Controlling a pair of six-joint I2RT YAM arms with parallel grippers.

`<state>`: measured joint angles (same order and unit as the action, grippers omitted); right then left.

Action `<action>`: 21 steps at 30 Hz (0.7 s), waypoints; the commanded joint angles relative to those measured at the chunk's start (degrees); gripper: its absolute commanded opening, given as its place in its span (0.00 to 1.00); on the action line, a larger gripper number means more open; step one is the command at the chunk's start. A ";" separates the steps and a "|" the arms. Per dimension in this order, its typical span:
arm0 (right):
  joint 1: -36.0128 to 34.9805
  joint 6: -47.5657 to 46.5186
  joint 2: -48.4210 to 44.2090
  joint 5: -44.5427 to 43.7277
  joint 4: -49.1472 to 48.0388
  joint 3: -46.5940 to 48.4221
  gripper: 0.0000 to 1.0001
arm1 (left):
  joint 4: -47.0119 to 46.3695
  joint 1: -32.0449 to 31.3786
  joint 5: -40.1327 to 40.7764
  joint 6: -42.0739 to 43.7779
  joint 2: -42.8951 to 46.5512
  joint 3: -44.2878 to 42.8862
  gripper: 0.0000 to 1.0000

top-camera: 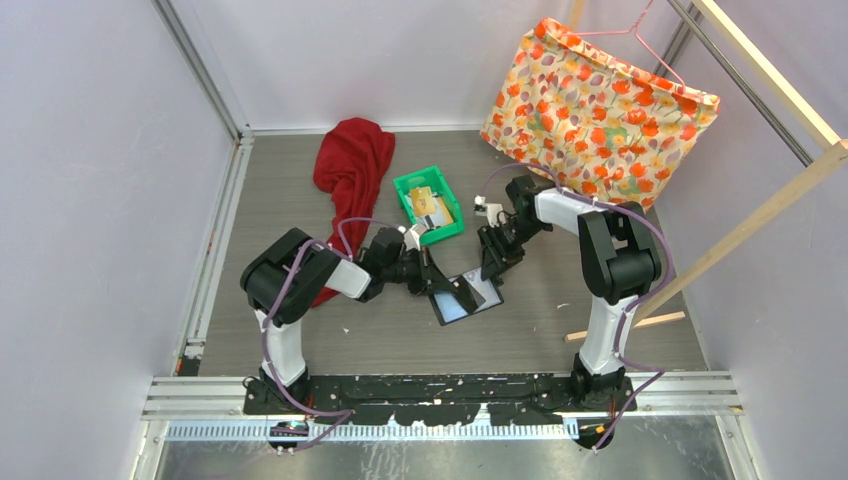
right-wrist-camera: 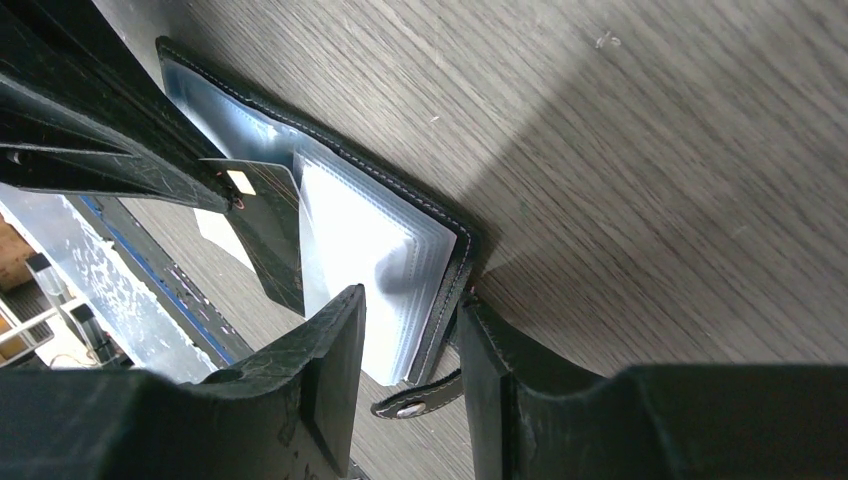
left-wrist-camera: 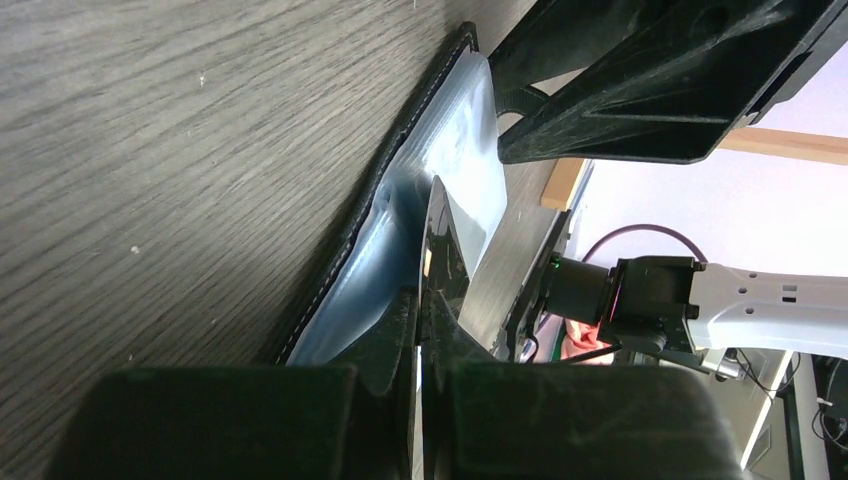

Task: Put the credit cards into the card holder
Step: Insert the credit card into the card holder.

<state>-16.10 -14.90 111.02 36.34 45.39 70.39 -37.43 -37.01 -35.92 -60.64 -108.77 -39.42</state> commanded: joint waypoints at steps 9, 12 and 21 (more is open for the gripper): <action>-2.01 -0.77 -1.43 0.17 -1.82 0.66 0.44 | 2.23 -0.60 -0.77 -2.13 -1.89 -0.37 0.00; -2.05 -0.80 -1.39 -0.12 -1.84 0.63 0.44 | 4.22 -0.66 -0.54 -2.34 -1.30 -0.39 0.00; -2.08 -0.74 -1.37 -0.42 -1.84 0.69 0.44 | 8.42 -0.65 -0.73 -3.85 -0.38 -0.24 0.01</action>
<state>-17.19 -14.90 111.02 36.27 44.95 70.48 -34.96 -37.15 -36.71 -64.40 -109.51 -39.68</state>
